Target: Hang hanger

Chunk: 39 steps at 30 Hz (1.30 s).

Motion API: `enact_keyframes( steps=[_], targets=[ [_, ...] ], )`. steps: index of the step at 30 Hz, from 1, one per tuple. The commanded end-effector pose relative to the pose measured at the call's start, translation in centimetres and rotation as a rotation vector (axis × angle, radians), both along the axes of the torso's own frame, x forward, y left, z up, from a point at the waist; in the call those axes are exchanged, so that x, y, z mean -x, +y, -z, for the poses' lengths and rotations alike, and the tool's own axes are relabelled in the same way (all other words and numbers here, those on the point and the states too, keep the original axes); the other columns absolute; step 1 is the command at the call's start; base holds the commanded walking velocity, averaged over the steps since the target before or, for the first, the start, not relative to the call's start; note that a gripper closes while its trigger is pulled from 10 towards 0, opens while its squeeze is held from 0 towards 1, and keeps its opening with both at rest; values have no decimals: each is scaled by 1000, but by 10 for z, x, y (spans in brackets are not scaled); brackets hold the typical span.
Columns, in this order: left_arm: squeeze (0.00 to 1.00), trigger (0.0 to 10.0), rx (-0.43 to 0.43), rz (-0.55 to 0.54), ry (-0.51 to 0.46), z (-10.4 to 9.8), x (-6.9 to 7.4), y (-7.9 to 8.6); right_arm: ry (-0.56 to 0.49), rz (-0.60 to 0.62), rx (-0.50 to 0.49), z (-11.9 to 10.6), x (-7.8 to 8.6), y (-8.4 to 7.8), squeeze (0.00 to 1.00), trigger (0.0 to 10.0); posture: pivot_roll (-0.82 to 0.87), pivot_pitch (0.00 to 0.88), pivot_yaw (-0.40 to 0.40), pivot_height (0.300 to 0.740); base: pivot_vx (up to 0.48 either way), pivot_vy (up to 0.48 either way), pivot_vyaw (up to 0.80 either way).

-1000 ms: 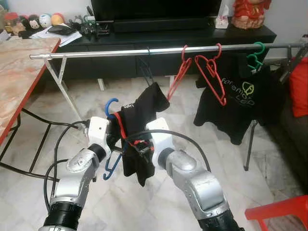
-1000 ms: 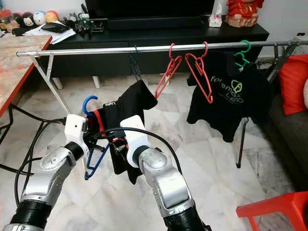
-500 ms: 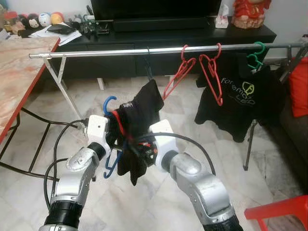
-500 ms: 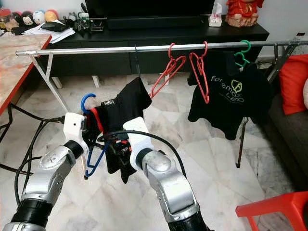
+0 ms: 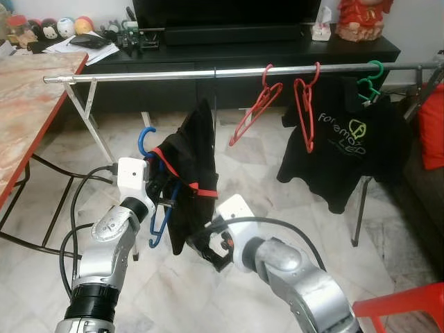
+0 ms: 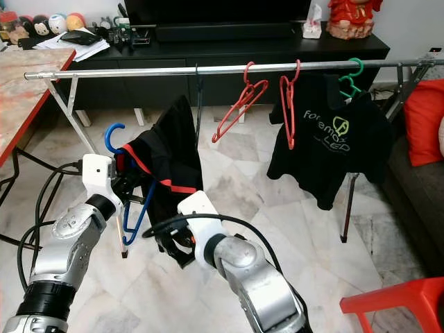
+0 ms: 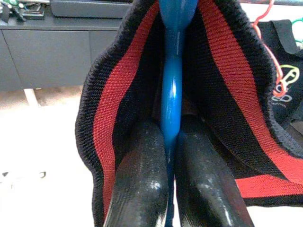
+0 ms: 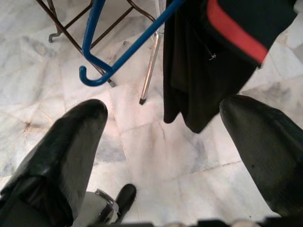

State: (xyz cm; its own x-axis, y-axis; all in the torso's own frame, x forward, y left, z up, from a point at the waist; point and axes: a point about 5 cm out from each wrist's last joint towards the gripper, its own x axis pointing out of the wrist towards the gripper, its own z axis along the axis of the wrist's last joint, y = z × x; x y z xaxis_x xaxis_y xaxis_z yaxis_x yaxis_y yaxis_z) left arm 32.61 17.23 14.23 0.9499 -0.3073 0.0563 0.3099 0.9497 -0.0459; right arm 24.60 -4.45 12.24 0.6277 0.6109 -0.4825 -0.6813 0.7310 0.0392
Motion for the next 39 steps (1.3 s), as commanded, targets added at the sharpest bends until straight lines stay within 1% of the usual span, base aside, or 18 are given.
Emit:
enact_keyframes(
  steps=[1,4,5,6,7,10,12,15,17,18,21,23,25,27,30,33,37,39],
  targets=[
    [0,10000,16,-3,-69,-13,-2,1,-21,-11,1,-5,3,1,1000,10000,-98,113,19,740,0,0,0],
    [0,10000,12,9,-68,-12,0,2,-41,21,12,-9,1,-8,1000,10000,-100,113,20,740,0,0,0],
    [0,10000,12,14,-67,-12,0,2,-47,35,19,-10,0,-11,239,10000,-99,113,20,740,0,0,0],
    [0,10000,12,22,-69,-12,0,2,-55,52,26,-12,-1,-18,0,10000,-99,113,20,740,0,0,0],
    [0,10000,12,22,-69,-12,0,2,-55,52,26,-12,-1,-18,0,10000,-99,113,20,740,0,0,0],
    [0,10000,13,27,-70,-13,0,2,-74,70,30,-18,-3,-29,0,10000,-98,112,21,740,0,0,0],
    [0,10000,14,31,-70,-13,0,1,-84,74,-19,-27,-3,-34,0,10000,-103,111,22,740,0,0,0],
    [0,10000,16,55,-61,-10,1,-2,-124,32,-102,-39,-1,-36,0,10000,-109,109,22,740,0,0,0],
    [0,10000,9,85,-53,-9,3,-4,-187,48,-95,-43,-5,-42,0,10000,-110,109,23,740,0,0,0],
    [0,10000,8,133,-42,-7,6,-6,-231,86,-72,-45,-11,-52,0,10000,-107,109,25,740,0,0,0],
    [0,10000,-5,197,-24,-5,11,-9,-255,104,-57,-47,-18,-64,0,10000,-109,108,26,740,0,0,0],
    [0,10000,-8,217,-19,-4,12,-9,-263,98,-45,-48,-19,-67,0,10000,-107,107,26,740,0,0,0],
    [0,10000,-44,268,18,3,16,-10,-261,92,-31,-45,-24,-72,0,10000,-109,107,26,740,0,0,0],
    [0,10000,-50,312,38,8,21,-12,-258,75,-3,-43,-27,-74,0,10000,-106,101,24,740,0,0,0],
    [0,10000,-42,346,51,10,25,-14,-271,69,-2,-43,-30,-75,0,10000,-107,89,26,740,0,0,0],
    [0,10000,-69,454,95,18,37,-18,-307,-8,-26,-46,-33,-74,0,10000,-106,78,26,740,0,0,0],
    [0,10000,-70,475,104,19,39,-18,-307,-28,-22,-46,-33,-75,0,10000,-106,78,26,740,0,0,0],
    [0,10000,-84,536,127,21,42,-22,-304,-113,31,-43,-33,-81,0,10000,-107,65,24,740,0,0,0]
  ],
)
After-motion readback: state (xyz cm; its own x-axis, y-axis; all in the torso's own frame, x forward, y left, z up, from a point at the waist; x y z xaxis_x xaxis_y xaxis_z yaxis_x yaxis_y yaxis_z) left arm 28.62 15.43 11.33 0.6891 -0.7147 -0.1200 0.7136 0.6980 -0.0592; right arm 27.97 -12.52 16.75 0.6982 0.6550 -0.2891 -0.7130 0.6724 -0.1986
